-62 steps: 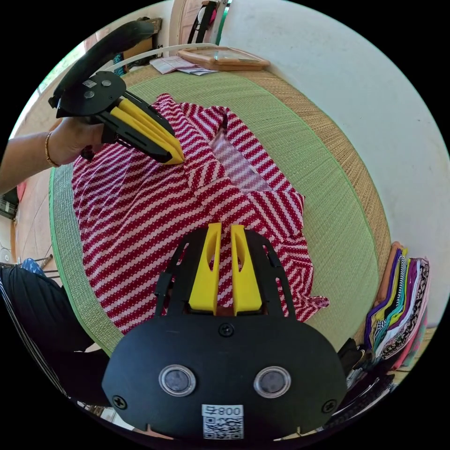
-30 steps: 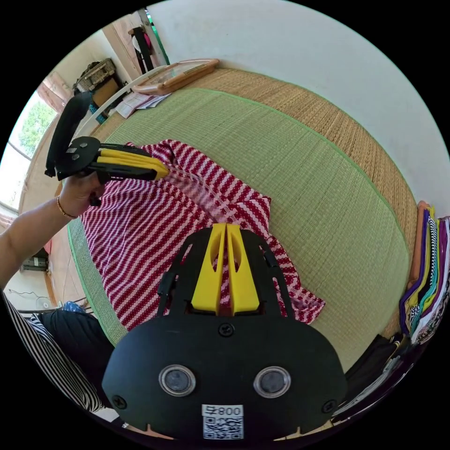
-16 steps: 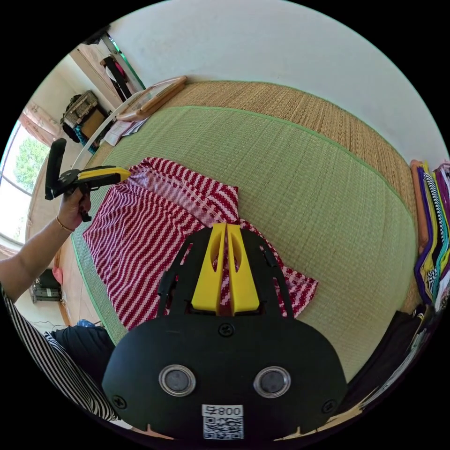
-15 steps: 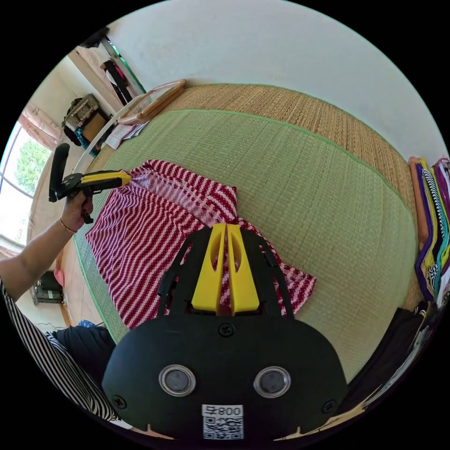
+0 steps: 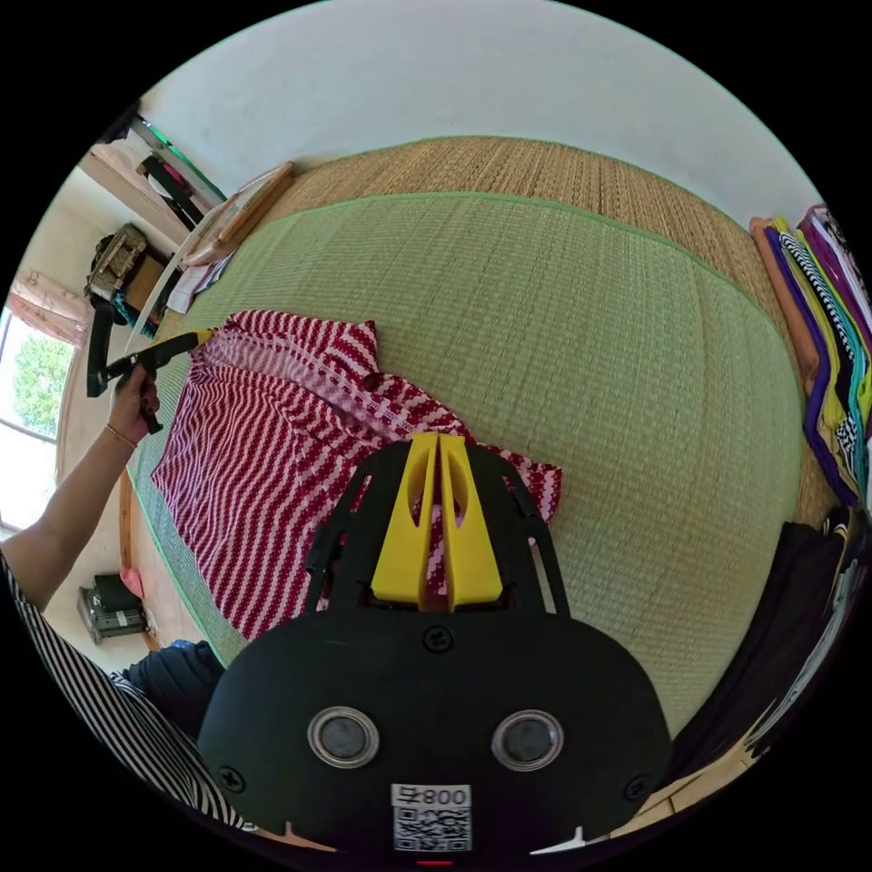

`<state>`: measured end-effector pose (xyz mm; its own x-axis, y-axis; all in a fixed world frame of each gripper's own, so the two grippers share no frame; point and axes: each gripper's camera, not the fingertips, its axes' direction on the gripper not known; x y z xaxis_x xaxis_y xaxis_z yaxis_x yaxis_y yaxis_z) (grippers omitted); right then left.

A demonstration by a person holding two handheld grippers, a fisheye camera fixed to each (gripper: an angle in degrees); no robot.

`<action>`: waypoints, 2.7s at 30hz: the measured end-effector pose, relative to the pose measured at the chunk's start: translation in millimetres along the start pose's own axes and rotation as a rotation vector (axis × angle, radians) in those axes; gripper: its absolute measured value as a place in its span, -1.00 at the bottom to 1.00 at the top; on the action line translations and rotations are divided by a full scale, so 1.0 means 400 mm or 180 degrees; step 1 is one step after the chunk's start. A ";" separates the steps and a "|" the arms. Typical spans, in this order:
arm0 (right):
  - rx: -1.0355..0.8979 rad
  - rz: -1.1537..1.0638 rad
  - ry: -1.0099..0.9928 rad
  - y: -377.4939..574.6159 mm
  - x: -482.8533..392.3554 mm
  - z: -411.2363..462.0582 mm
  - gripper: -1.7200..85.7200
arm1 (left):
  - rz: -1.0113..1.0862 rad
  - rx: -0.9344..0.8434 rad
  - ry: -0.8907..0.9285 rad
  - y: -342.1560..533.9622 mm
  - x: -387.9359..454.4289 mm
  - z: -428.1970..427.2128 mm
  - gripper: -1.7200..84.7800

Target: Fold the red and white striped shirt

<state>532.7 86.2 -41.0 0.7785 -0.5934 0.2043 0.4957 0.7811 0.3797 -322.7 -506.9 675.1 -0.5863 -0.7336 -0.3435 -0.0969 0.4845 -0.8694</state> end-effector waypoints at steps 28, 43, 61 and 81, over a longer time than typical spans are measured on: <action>0.0152 -0.0199 -0.0360 -0.014 0.016 -0.073 -0.96 | 0.0454 -0.0110 0.0811 0.075 0.084 -0.111 -0.90; 0.0252 -0.0280 -0.0477 0.038 -0.003 -0.104 -0.83 | 0.0666 -0.0148 0.0462 0.070 0.148 -0.146 -0.82; 0.0120 -0.0605 0.0297 0.082 -0.104 -0.068 -0.96 | 0.0834 -0.0196 0.0249 0.053 0.281 -0.156 -0.94; -0.0022 -0.0290 0.0141 -0.011 -0.027 -0.043 -0.89 | 0.0530 -0.0030 0.0121 -0.016 0.319 -0.206 -0.92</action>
<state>528.9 92.5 -60.4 0.7462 -0.6531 0.1290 0.5679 0.7256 0.3886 -463.0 -564.4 666.0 -0.6250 -0.6242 -0.4688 -0.0033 0.6026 -0.7980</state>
